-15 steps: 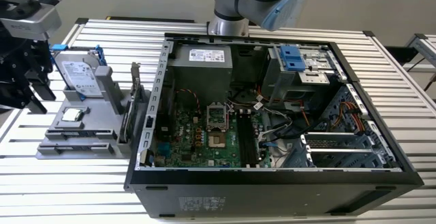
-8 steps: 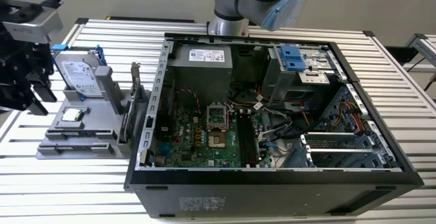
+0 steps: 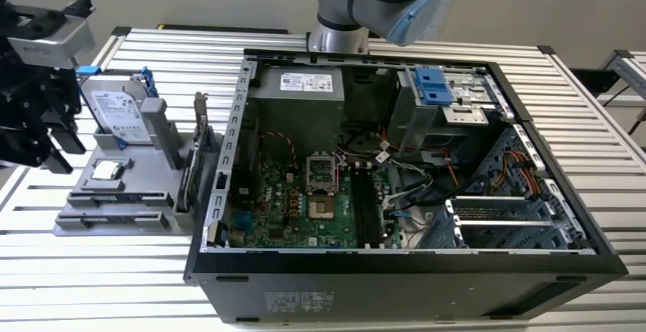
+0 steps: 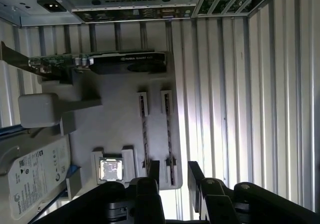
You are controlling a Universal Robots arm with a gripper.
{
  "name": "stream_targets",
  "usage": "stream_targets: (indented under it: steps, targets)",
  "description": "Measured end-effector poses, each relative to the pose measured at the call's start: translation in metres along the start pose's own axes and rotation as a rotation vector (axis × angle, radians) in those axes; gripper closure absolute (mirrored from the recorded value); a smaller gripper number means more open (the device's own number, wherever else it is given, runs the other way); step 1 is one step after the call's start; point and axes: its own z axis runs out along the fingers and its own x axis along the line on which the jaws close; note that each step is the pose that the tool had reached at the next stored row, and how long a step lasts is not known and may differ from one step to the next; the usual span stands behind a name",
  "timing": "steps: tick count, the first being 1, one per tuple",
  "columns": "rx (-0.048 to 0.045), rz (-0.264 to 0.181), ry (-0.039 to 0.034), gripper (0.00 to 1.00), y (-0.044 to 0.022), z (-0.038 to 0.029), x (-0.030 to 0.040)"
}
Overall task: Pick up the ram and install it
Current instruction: 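Pick up the ram and move it above insertion slot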
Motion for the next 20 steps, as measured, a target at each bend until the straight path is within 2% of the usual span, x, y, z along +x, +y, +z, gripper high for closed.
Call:
stream_targets:
  steps: [9,20]
  targets:
    - [-0.0004,0.000,-0.0042,0.00,0.0000,0.0046,0.0001]
    - [-0.0011,0.000,-0.0128,0.00,0.0000,0.0099,0.0003]
